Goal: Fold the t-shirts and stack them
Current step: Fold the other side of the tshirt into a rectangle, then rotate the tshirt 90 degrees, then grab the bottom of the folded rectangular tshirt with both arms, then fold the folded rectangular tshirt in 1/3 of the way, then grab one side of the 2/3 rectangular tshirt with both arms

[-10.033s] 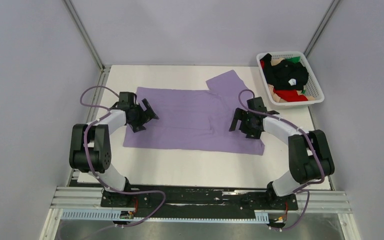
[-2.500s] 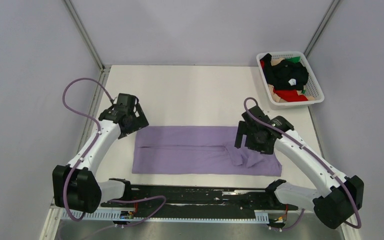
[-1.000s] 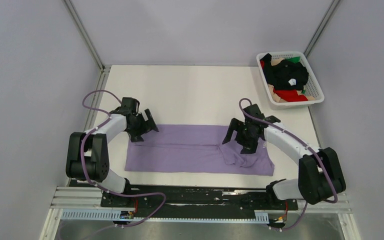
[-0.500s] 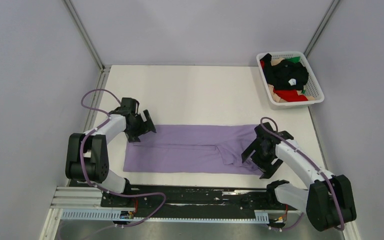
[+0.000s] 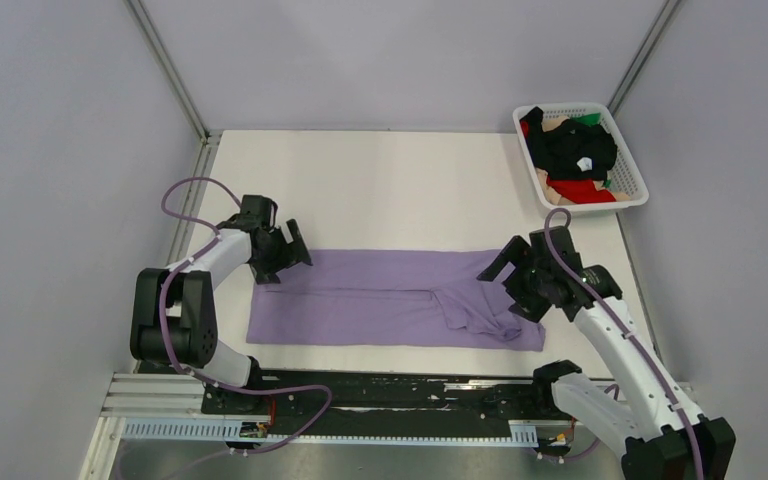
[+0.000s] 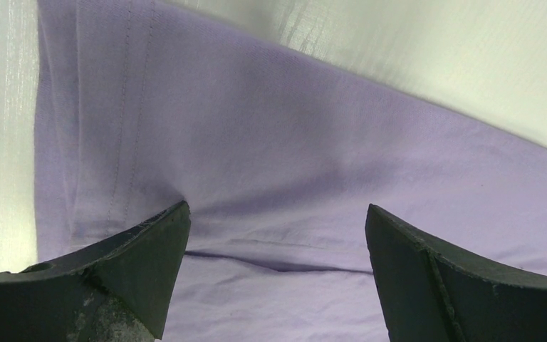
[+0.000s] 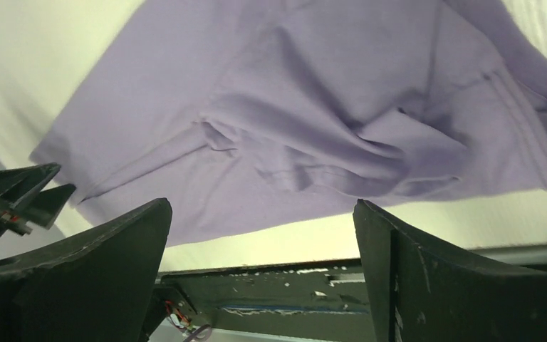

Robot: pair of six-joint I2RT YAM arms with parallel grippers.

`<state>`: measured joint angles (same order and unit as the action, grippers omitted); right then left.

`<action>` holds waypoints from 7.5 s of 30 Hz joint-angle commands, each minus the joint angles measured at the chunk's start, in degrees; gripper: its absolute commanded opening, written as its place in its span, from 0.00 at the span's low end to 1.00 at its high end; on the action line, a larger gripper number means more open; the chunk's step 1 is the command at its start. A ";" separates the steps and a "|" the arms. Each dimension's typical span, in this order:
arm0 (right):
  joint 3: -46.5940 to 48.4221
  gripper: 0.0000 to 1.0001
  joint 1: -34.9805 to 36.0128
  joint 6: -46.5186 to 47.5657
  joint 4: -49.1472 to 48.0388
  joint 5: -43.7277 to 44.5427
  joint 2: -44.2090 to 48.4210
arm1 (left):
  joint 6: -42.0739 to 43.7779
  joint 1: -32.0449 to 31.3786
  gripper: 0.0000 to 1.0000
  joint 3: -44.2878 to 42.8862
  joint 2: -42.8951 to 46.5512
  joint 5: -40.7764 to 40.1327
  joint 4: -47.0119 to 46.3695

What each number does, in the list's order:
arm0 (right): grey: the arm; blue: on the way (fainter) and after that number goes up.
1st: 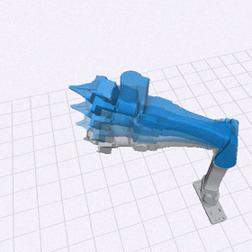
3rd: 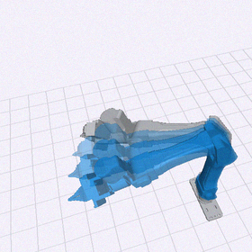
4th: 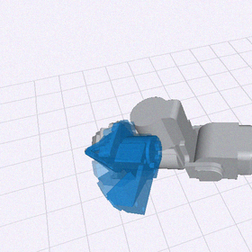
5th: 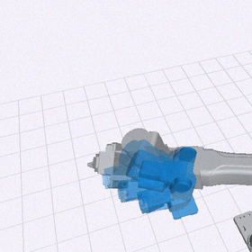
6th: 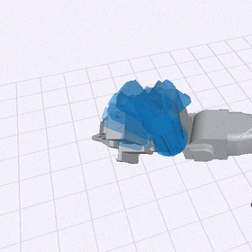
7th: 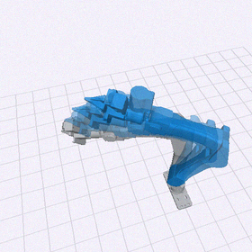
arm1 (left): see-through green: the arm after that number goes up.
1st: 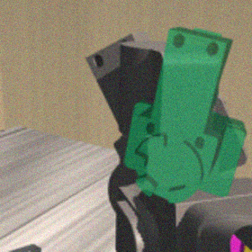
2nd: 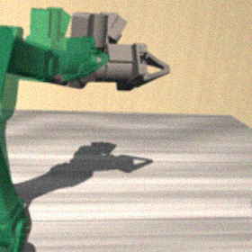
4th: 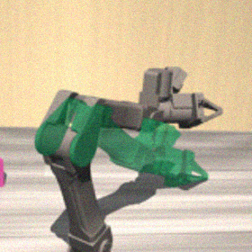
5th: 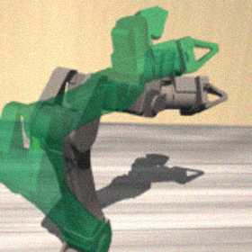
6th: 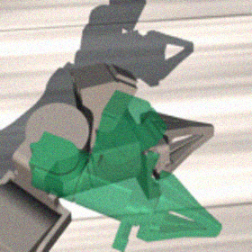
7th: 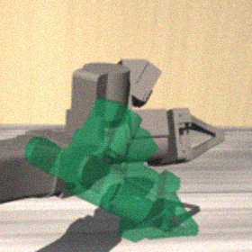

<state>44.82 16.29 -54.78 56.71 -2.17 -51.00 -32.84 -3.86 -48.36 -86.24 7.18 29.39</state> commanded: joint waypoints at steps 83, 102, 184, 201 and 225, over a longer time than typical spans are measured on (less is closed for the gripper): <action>46.10 1.00 -4.52 28.25 -38.26 -16.29 -52.78 | -6.29 -44.68 1.00 2.04 17.38 3.62 7.01; -13.51 0.88 17.58 7.78 -23.39 -17.11 -8.80 | -16.49 -44.66 0.71 17.33 19.53 6.30 -2.45; 26.95 0.00 4.33 25.60 -37.36 -7.48 -47.60 | 1.88 -17.95 0.06 -34.69 -22.56 9.52 -7.86; 37.95 0.76 0.24 24.75 -39.13 -8.87 -56.15 | 2.54 -14.24 0.96 -47.43 -30.29 11.27 -6.36; -3.02 0.57 2.20 17.52 -45.97 -12.70 -34.27 | -9.04 -19.38 0.88 -2.01 -6.46 13.35 -14.73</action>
<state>41.82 18.11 -35.73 16.45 -15.20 -84.09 -39.62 -20.86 -49.28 -90.89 20.21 19.86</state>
